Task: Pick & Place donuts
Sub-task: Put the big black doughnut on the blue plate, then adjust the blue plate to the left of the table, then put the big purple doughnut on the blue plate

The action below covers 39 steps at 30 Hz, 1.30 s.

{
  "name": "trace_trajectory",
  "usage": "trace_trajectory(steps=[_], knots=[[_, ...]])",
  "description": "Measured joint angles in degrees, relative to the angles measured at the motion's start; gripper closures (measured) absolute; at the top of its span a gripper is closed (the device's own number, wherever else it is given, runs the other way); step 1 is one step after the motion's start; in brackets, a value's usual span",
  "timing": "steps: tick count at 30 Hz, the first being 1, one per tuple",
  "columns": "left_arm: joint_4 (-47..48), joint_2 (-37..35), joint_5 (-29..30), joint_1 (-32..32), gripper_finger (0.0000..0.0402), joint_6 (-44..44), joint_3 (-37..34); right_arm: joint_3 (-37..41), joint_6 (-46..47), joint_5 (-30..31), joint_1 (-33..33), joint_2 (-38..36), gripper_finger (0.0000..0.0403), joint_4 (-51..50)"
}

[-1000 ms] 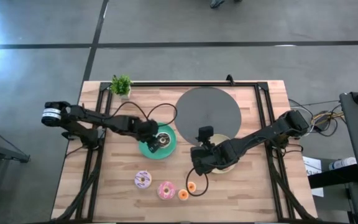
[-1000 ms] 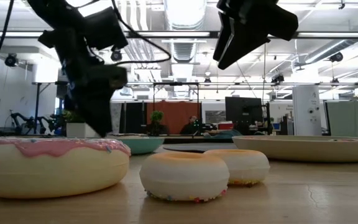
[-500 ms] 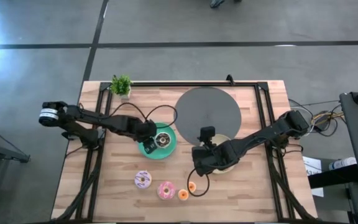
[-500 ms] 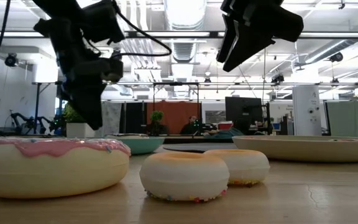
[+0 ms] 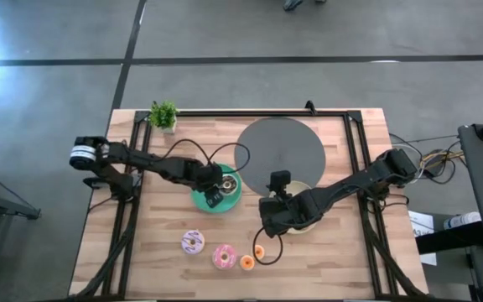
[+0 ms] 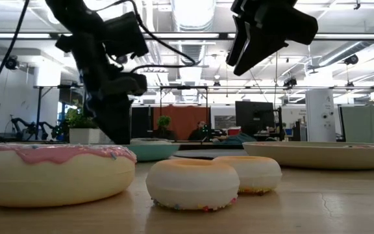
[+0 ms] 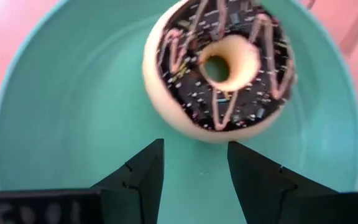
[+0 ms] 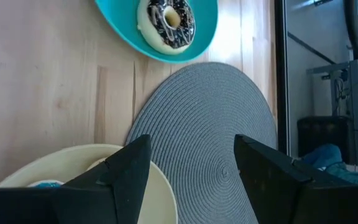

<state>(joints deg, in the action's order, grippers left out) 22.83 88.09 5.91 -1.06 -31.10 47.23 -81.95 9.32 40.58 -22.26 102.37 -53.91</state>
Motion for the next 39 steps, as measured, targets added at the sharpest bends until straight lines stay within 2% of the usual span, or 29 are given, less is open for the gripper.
trace_trajectory(steps=[6, 12, 16, 22, 29, 35, 39], knots=[[8.31, -3.24, 0.16, 0.13, 0.025, 0.61, 1.2, 0.02, 0.15, -0.04, 0.0, 0.0, 0.0179, -0.32], [9.82, -5.97, 0.15, 0.67, 0.025, -2.85, -1.99, 0.49, -0.02, -0.04, 0.0, 0.0, 0.0179, -0.37], [10.38, -6.79, -0.79, 3.25, 0.025, -6.7, -4.09, 1.17, 0.15, -0.04, 0.0, -0.02, 0.0179, -0.27], [11.13, -7.99, -0.81, 6.86, 0.025, -10.73, -5.11, 2.28, 0.15, -0.04, 0.0, -0.26, 0.0179, -0.34], [13.28, -9.3, -0.74, 7.54, 0.025, -14.09, -6.87, 2.49, 0.17, -0.04, 0.0, -0.68, 0.0179, -0.26], [10.11, -14.34, 1.54, 8.25, 0.025, -16.04, -4.87, 2.74, 1.48, -0.02, -0.16, -2.53, 0.0179, -0.07], [-0.19, -19.36, 2.23, 10.07, 0.025, -10.29, -3.7, 4.75, 3.2, -1.12, -0.63, -5.82, 0.0179, 0.25]])
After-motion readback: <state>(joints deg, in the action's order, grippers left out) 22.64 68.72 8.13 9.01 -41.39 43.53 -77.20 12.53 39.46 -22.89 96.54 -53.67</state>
